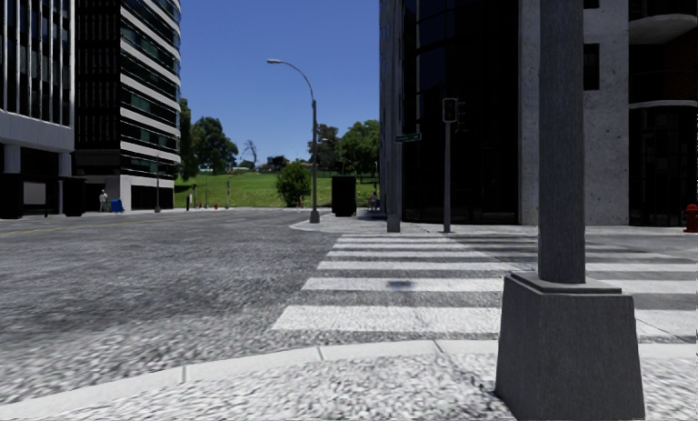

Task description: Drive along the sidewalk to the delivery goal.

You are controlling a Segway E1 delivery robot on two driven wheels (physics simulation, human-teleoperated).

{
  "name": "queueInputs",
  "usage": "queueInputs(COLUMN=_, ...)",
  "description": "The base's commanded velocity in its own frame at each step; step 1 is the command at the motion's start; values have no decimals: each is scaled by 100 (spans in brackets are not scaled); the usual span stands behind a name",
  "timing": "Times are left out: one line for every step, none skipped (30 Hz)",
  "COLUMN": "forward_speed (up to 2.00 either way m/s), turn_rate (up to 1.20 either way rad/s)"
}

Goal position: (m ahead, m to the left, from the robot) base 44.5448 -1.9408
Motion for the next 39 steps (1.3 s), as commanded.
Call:
queueInputs(forward_speed=200, turn_rate=-26)
queueInputs(forward_speed=200, turn_rate=-26)
queueInputs(forward_speed=200, turn_rate=-19)
queueInputs(forward_speed=200, turn_rate=-6)
queueInputs(forward_speed=200, turn_rate=-6)
queueInputs(forward_speed=200, turn_rate=0)
queueInputs(forward_speed=200, turn_rate=0)
queueInputs(forward_speed=200, turn_rate=0)
queueInputs(forward_speed=200, turn_rate=0)
queueInputs(forward_speed=200, turn_rate=0)
queueInputs(forward_speed=200, turn_rate=0)
queueInputs(forward_speed=200, turn_rate=0)
queueInputs(forward_speed=200, turn_rate=-5)
queueInputs(forward_speed=200, turn_rate=-8)
queueInputs(forward_speed=200, turn_rate=-8)
queueInputs(forward_speed=200, turn_rate=-8)
queueInputs(forward_speed=200, turn_rate=-11)
queueInputs(forward_speed=200, turn_rate=-17)
queueInputs(forward_speed=200, turn_rate=-30)
queueInputs(forward_speed=200, turn_rate=-30)
queueInputs(forward_speed=200, turn_rate=-37)
queueInputs(forward_speed=200, turn_rate=-39)
queueInputs(forward_speed=194, turn_rate=-35)
queueInputs(forward_speed=185, turn_rate=-10)
queueInputs(forward_speed=175, turn_rate=0)
queueInputs(forward_speed=175, turn_rate=0)
queueInputs(forward_speed=167, turn_rate=0)
queueInputs(forward_speed=159, turn_rate=0)
queueInputs(forward_speed=151, turn_rate=0)
queueInputs(forward_speed=145, turn_rate=0)
queueInputs(forward_speed=145, turn_rate=0)
queueInputs(forward_speed=142, turn_rate=0)
queueInputs(forward_speed=141, turn_rate=0)
queueInputs(forward_speed=141, turn_rate=0)
queueInputs(forward_speed=141, turn_rate=0)
queueInputs(forward_speed=141, turn_rate=0)
queueInputs(forward_speed=141, turn_rate=0)
queueInputs(forward_speed=141, turn_rate=0)
queueInputs(forward_speed=141, turn_rate=0)
